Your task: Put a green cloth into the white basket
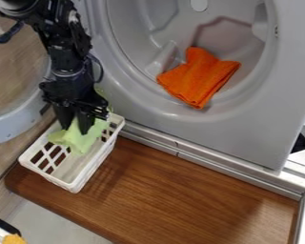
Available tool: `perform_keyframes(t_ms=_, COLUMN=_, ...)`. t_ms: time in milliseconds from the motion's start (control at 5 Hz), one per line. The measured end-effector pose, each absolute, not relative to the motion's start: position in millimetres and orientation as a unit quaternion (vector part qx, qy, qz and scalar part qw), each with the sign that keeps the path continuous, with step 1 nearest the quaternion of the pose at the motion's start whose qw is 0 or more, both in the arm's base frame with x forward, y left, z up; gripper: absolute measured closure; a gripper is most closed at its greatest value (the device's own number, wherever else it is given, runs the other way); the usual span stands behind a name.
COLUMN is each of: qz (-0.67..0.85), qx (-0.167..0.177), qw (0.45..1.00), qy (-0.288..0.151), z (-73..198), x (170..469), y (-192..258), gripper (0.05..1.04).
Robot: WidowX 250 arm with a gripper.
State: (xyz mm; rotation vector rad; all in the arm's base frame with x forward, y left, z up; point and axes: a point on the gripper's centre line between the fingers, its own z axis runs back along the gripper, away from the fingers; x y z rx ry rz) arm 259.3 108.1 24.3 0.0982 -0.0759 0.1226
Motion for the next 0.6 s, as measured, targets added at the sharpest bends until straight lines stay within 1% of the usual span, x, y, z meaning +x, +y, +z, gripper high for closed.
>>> perform_keyframes(t_ms=200, qz=0.055, qx=0.060, qw=0.996, qy=-0.031, z=24.0, x=259.9, y=105.1, gripper=0.149)
perform_keyframes(t_ms=400, qz=0.057, qx=0.074, qw=0.995, qy=-0.021, z=23.7, x=259.0, y=101.0, gripper=0.076)
perform_keyframes(t_ms=600, qz=0.061, qx=0.065, qw=0.996, qy=-0.025, z=25.4, x=257.7, y=97.7, gripper=0.081)
